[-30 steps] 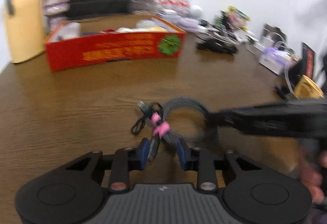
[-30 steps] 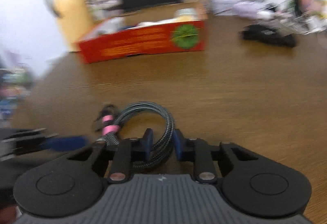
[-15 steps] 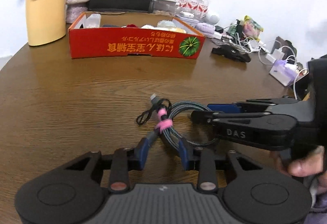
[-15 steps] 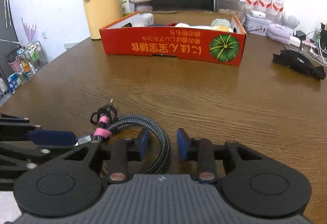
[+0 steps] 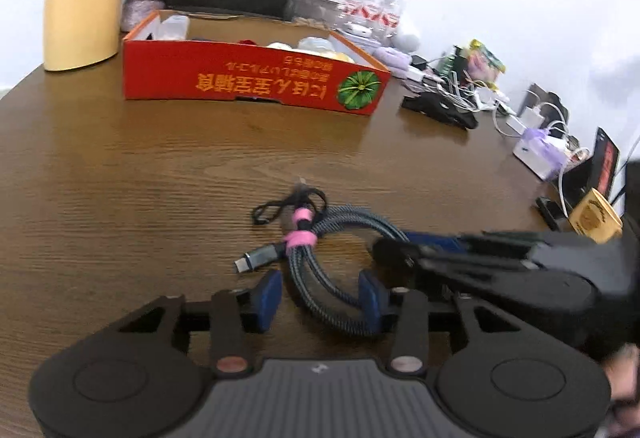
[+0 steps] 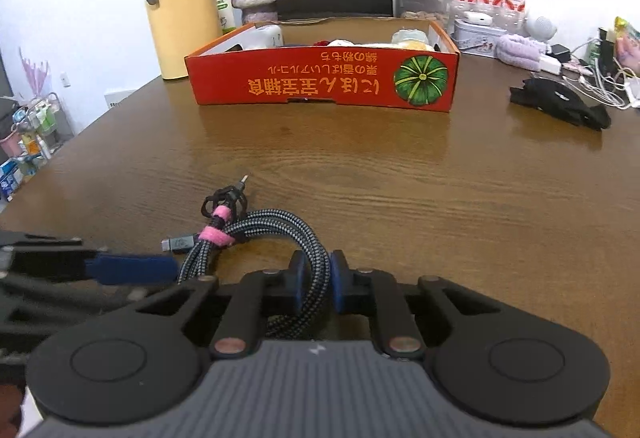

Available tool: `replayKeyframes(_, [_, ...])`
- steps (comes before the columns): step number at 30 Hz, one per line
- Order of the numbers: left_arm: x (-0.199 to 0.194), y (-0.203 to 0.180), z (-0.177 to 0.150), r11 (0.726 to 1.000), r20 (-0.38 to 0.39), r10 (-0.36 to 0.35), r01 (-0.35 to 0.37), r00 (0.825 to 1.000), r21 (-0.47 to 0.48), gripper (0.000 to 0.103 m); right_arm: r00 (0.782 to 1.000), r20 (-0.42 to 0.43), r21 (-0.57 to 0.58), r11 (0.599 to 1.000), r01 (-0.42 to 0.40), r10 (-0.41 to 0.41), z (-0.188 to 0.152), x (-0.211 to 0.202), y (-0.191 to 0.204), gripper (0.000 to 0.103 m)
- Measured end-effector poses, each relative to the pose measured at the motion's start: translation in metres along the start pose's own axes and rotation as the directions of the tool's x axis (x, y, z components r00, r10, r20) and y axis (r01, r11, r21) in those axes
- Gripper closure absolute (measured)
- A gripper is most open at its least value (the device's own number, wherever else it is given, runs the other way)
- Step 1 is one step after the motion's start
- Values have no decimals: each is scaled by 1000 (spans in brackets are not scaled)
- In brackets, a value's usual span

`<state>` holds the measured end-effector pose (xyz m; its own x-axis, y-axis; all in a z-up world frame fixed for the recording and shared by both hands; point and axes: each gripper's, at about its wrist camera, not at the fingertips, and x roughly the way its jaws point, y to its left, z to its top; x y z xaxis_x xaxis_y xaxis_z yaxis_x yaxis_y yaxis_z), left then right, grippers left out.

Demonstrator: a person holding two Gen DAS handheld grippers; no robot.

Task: Organize objects
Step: 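Grasp the black braided cable with the left tool while the right tool grasps it too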

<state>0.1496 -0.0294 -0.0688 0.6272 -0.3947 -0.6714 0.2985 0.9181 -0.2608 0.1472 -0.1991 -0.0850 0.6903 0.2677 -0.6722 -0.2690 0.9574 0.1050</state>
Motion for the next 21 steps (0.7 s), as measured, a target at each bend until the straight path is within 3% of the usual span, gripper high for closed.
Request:
replayKeyframes(3, [1, 3, 2, 999, 7, 44, -44, 999, 6, 70, 997, -26, 3, 997, -79, 79, -2, -8, -4, 80])
replayKeyframes(5, [0, 5, 3, 999, 5, 42, -42, 999, 1, 71, 998, 3, -19, 998, -65, 65, 0, -9, -4, 63])
replayKeyframes(6, [2, 5, 3, 999, 3, 45, -45, 999, 1, 77, 999, 17, -26, 999, -43, 43, 1, -7, -4, 57])
replayKeyframes(7, [2, 4, 3, 999, 0, 43, -43, 999, 5, 84, 999, 17, -27, 999, -29, 30, 2, -4, -4, 57])
replayKeyframes(8, [2, 3, 3, 999, 1, 45, -45, 999, 5, 84, 999, 9, -25, 999, -39, 39, 3, -1, -4, 59])
replayKeyframes(10, [0, 3, 2, 999, 11, 48, -48, 999, 9, 86, 996, -2, -25, 996, -84, 84, 3, 2, -1, 87])
replayKeyframes(21, [-29, -3, 21, 998, 122, 39, -44, 992, 37, 88, 993, 91, -43, 997, -65, 69, 19, -26, 8, 89])
